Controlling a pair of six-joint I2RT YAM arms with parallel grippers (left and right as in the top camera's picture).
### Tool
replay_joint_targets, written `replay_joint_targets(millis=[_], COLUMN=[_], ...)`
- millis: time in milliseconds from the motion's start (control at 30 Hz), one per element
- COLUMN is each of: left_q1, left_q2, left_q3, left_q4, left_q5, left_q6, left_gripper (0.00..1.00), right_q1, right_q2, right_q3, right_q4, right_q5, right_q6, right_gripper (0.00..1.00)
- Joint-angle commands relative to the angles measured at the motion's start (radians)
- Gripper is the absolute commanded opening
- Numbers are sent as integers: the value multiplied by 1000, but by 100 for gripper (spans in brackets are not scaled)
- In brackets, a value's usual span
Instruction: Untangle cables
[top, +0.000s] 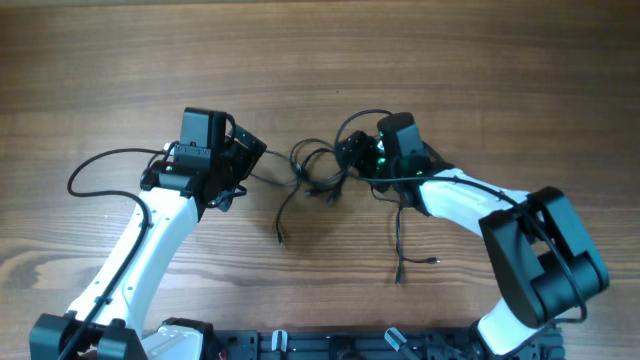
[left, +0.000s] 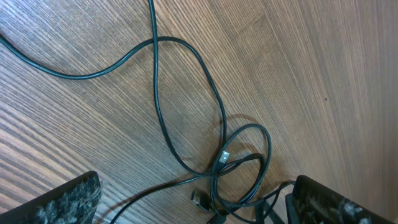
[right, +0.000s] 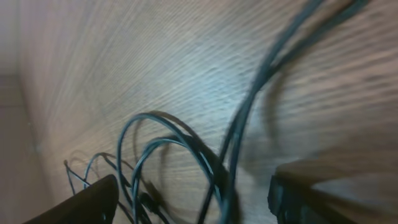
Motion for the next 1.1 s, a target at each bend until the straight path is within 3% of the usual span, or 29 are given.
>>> replay_joint_targets(millis=[0, 167, 333, 500, 567, 700, 767, 800, 867, 1067], left_q1=[-8, -51, -98, -150, -170, -185, -185, -185, -185, -193], left_q2=[10, 10, 41, 189, 259, 331, 344, 349, 369, 425], left_q3=[-1, -1, -1, -1, -1, -1, -1, -1, -1, -1], left_q4=[1, 29, 85, 91, 102, 134, 163, 184, 233, 248], left_q5=[-3, -5, -22, -22, -22, -22, -22, -22, -22, -21], left_q6=[-10, -14, -50, -317, -468, -637, -672, -672, -672, -672], left_gripper=[100, 100, 100, 97, 85, 73, 69, 59, 52, 51], right_q1=[1, 1, 1, 1, 1, 1, 1, 1, 1, 1], right_q2=[58, 123, 135, 135, 135, 135, 135, 135, 135, 135], right_q3=[7, 7, 7, 7, 7, 7, 7, 7, 7, 7], right_q4=[-4, 6, 23, 19, 17, 11, 11, 11, 11, 11], right_q5=[60, 100, 108, 108, 108, 107, 107, 107, 107, 99], right_q6=[-4, -34, -27, -28, -29, -28, -28, -28, -28, -28], right_gripper=[65, 26, 6, 4, 5, 5, 5, 4, 5, 5])
